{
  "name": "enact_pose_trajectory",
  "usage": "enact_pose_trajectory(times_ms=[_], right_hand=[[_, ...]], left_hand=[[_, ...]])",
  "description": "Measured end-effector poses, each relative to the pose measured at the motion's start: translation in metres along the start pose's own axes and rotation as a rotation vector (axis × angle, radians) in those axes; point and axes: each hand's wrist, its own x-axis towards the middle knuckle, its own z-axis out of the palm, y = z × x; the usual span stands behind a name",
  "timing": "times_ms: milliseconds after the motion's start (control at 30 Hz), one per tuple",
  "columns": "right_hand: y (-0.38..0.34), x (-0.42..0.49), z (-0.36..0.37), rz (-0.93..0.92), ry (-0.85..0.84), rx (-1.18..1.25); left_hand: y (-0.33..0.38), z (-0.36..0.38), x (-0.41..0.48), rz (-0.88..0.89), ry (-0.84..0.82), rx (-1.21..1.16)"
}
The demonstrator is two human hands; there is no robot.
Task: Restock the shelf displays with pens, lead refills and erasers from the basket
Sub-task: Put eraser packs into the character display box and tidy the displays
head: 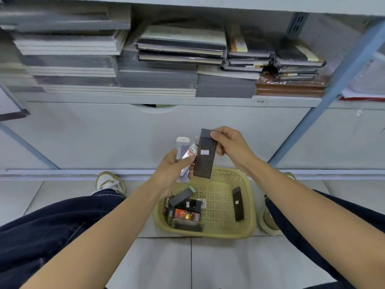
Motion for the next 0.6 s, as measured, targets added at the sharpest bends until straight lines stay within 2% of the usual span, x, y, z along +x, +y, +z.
enact_pose_trajectory(times_ms=[167,333,500,600], right_hand=[[-0.038,-0.007,0.014,-0.038,-0.027,0.045],[-0.078,-0.016,0.026,-0.078,-0.119,0.053],[-0.108,-0.025,0.029,-0.187,-0.234,-0.040],[-0.122,-0.028,0.031,-0.246,-0.246,-0.044]], left_hand=[[0.028,0.001,-0.020,0.108,0.084,0.080],[0.059,-0.007,-0.041,0.172,0.039,0.049],[0.083,-0.021,-0.047,0.165,0.235,0.083],[0.093,-0.028,-0.053,0.185,0.192,0.051]])
